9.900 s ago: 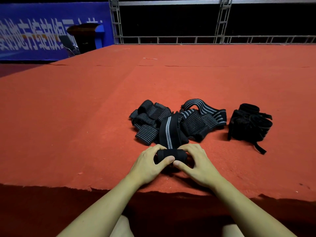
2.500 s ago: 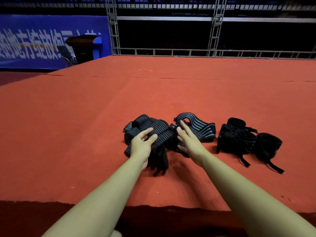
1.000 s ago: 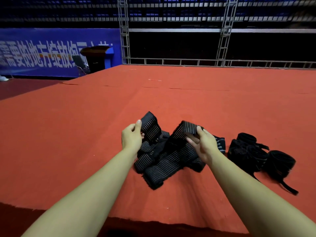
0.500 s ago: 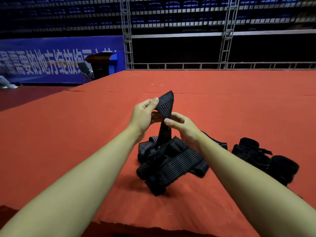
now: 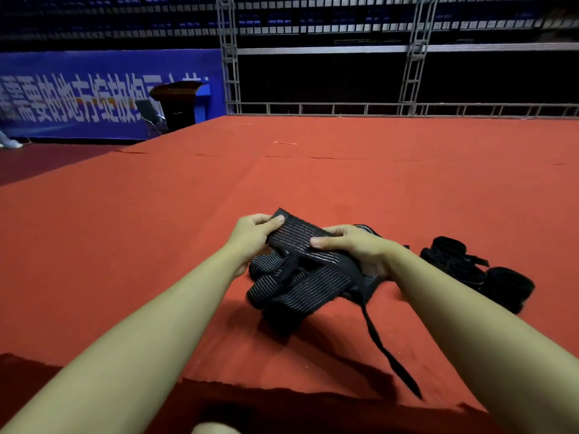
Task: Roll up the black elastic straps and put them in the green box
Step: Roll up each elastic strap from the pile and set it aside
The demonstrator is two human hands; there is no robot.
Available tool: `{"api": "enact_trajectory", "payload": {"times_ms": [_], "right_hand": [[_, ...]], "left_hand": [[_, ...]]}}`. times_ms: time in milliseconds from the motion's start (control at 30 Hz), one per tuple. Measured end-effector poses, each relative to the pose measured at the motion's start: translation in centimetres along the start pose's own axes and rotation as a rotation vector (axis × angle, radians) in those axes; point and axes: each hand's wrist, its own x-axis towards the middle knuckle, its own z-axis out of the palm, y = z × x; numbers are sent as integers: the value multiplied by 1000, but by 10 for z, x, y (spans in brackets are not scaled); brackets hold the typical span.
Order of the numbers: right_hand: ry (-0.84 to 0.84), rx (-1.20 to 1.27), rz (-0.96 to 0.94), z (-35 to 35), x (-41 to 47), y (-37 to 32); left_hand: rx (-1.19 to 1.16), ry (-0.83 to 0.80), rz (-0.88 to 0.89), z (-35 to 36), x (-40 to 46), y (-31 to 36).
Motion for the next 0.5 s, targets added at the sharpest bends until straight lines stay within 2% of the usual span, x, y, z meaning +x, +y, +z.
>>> {"api": "enact_trajectory", "payload": {"times_ms": [67,133,333,500], "right_hand": [[-46,-78,101,-9,-8,13],[-22,-194,161,-17,-16,31],[101,-723,260,-31,-38,92],[180,-1005,335,-33,-49,132]], "left_hand": [[29,64,-37,-6,-1,-16],[109,144,-74,-16,-6,-37],[663,232,-165,-62,-31,-116],[967,198,-185,-77,-61,-155]]}}
